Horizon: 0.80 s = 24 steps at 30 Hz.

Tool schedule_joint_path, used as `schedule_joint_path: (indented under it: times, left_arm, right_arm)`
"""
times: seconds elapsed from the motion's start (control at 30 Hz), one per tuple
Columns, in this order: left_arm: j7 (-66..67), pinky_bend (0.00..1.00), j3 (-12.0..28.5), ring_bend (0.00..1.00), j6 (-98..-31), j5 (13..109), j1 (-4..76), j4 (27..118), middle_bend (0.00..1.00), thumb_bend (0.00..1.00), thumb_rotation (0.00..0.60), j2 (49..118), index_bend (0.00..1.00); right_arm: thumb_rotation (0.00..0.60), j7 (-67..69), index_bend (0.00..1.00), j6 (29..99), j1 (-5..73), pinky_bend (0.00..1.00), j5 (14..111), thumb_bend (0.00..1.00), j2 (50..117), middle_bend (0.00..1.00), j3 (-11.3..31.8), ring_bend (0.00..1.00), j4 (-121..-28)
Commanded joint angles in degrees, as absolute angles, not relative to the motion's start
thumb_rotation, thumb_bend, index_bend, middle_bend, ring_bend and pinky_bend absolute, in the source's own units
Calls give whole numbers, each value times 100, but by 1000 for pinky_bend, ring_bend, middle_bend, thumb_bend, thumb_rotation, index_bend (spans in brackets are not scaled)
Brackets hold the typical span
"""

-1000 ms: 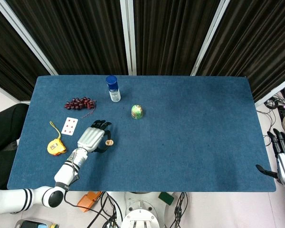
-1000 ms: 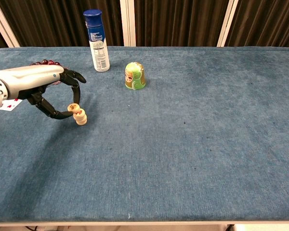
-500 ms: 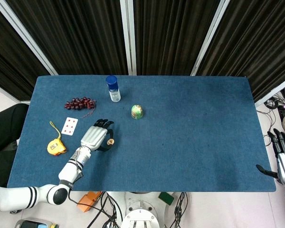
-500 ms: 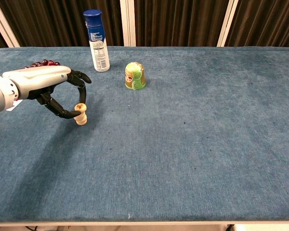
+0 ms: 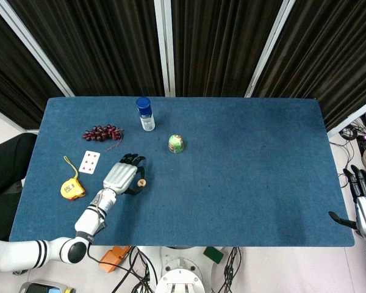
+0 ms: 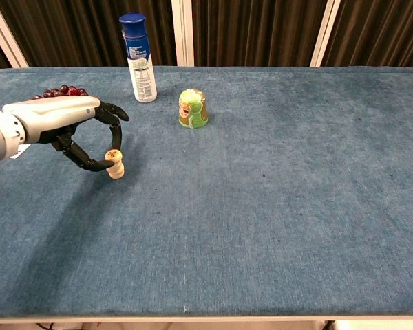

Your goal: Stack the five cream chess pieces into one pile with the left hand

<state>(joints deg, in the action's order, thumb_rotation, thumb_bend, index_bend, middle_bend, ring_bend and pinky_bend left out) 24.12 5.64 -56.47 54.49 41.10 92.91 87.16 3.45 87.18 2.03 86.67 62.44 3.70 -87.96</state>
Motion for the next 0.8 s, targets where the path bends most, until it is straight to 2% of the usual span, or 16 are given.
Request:
schedule_joint_path:
  times: [0.03, 0.6, 0.8]
  left_arm:
    - [2416, 0, 567, 0, -5651, 5440, 4108, 9304, 90, 302, 600, 8708, 465]
    - [2423, 0, 580, 0, -5666, 5424, 4093, 9356, 84, 299, 600, 8652, 437]
    - [2167, 0, 656, 0, -5831, 5613, 3974, 9628, 81, 299, 600, 8406, 430]
  right_arm:
    - [600, 345, 0, 8722, 200, 0, 8666, 122, 6244, 0, 369, 0, -8799]
    - [600, 384, 0, 8742, 186, 0, 8677, 123, 6249, 0, 363, 0, -8781]
    - [600, 394, 0, 8765, 174, 0, 8679, 123, 6236, 0, 365, 0, -8777]
